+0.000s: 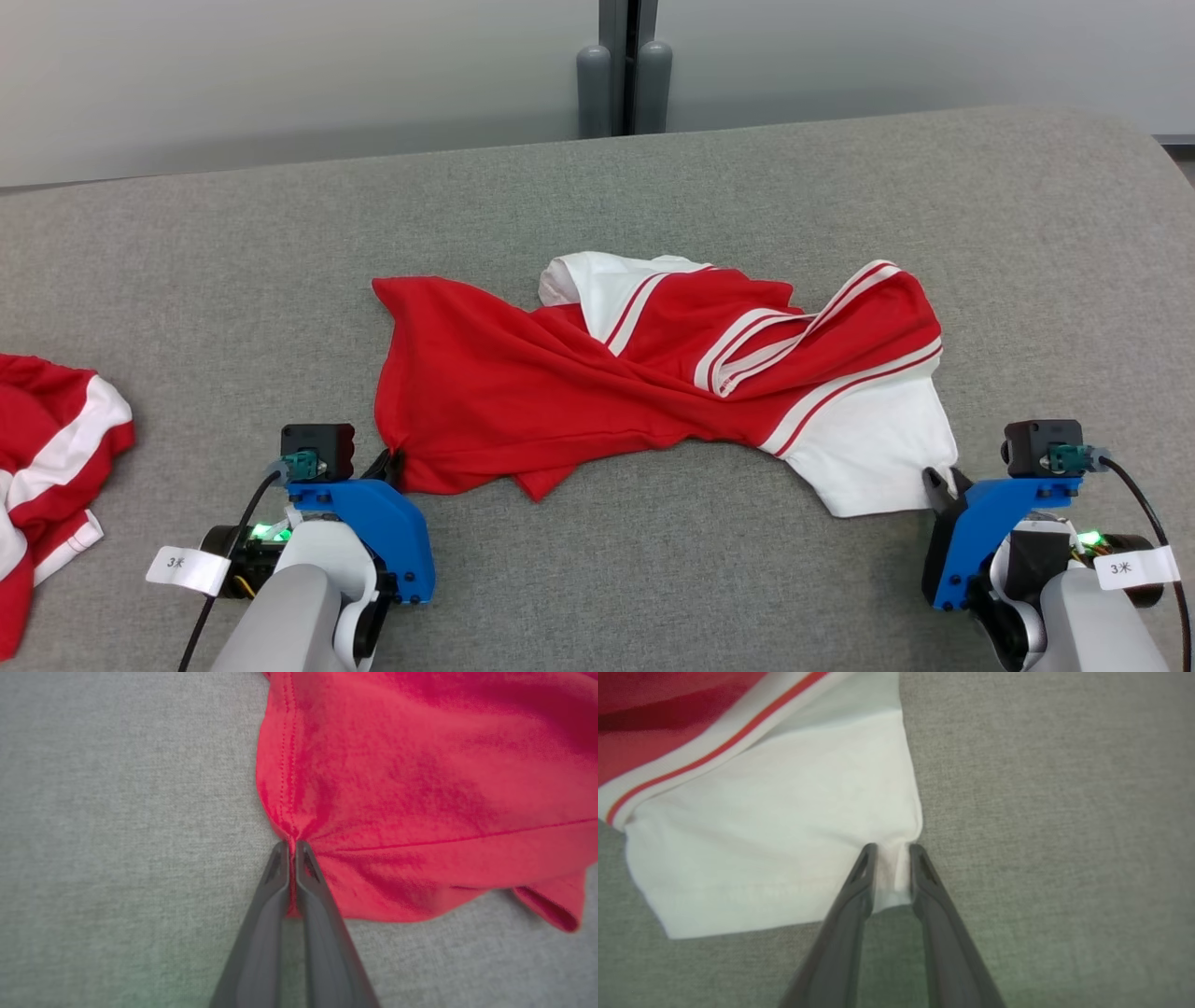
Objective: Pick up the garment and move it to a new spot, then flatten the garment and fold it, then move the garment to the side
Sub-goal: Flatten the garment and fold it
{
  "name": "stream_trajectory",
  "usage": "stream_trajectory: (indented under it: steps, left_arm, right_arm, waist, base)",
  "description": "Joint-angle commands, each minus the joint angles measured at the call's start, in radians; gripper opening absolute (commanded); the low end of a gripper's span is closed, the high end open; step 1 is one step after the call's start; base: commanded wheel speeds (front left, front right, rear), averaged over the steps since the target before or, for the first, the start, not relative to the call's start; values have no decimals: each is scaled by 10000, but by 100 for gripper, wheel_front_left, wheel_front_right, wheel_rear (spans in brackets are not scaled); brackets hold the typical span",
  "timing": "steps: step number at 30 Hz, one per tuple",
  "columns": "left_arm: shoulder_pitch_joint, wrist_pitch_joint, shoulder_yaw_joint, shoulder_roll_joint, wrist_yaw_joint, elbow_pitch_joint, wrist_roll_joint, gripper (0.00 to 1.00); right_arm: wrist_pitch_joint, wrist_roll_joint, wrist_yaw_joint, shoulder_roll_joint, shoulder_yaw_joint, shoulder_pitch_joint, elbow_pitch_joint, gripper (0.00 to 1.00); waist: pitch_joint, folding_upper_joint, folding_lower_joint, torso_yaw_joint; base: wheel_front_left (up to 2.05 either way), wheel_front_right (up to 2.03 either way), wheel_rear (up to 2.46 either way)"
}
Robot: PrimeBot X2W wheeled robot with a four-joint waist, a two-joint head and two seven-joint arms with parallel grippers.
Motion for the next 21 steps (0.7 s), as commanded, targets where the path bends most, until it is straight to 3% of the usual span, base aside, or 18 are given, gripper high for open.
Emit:
stream_trajectory:
  steps: [1, 12, 16, 21]
  left_arm:
    - [229, 54, 3, -94, -39, 325, -124, 0]
    - [712, -1443, 896, -396, -381, -1125, -1477, 0]
    - [1239, -1633, 1229, -508, -636, -2797, -2420, 0]
    - [1885, -1088, 1603, -587, -784, -5273, -3923, 0]
  right_arm:
    - [84, 208, 6, 122, 160, 112, 306, 0]
    - [-827, 1648, 5, 63, -136, 328, -1367, 0]
    - [-727, 2231, 5, 65, -343, 755, -3035, 0]
    - [-337, 2975, 6, 65, -537, 1160, -5153, 0]
  waist:
    - [-26, 0, 1, 36]
    - [-589, 0, 1, 54]
    - [-943, 0, 1, 120]
    - [-1114, 0, 1, 112]
  base:
    - [0, 0, 0]
    - [0, 0, 0]
    - [0, 0, 0]
    - [0, 0, 0]
